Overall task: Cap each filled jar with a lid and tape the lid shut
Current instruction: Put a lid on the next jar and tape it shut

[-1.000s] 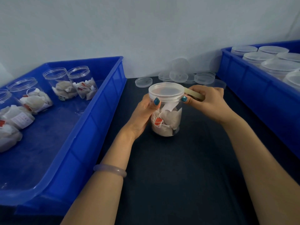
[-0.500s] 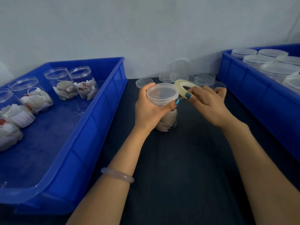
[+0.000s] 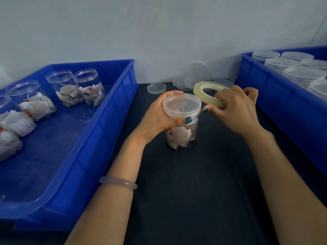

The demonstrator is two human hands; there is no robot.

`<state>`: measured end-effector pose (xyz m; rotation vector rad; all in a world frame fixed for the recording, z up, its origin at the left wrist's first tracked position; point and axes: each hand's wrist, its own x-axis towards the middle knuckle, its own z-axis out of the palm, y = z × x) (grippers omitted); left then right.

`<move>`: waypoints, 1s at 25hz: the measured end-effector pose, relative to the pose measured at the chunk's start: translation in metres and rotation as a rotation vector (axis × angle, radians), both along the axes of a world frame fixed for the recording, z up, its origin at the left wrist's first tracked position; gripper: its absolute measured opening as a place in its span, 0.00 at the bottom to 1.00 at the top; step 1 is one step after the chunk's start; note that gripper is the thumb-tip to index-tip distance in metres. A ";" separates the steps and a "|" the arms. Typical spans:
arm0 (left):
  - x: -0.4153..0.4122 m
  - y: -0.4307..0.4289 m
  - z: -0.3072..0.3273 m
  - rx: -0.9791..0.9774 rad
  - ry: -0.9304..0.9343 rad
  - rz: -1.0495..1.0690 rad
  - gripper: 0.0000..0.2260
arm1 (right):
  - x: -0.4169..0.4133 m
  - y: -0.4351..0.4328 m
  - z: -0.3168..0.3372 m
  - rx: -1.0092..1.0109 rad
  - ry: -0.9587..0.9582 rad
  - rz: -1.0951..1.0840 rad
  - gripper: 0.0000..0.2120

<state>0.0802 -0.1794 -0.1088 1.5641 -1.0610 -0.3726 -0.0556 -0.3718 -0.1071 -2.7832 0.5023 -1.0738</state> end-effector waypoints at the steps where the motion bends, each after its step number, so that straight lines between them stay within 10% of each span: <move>1: 0.002 0.002 0.001 0.012 0.035 -0.053 0.40 | 0.002 0.001 0.000 0.002 -0.008 0.014 0.33; 9: 0.005 0.011 0.013 0.179 0.032 -0.197 0.42 | 0.005 0.007 0.001 0.074 -0.020 0.159 0.33; 17: -0.036 -0.019 0.056 0.724 -0.916 0.269 0.49 | 0.006 0.018 0.008 -0.024 0.062 0.178 0.25; 21: -0.037 -0.026 0.039 0.514 -0.843 0.426 0.39 | 0.003 0.008 0.006 0.122 0.138 0.268 0.09; 25: -0.028 -0.024 0.038 0.545 -0.746 0.486 0.37 | 0.006 0.014 0.005 0.152 0.054 0.211 0.14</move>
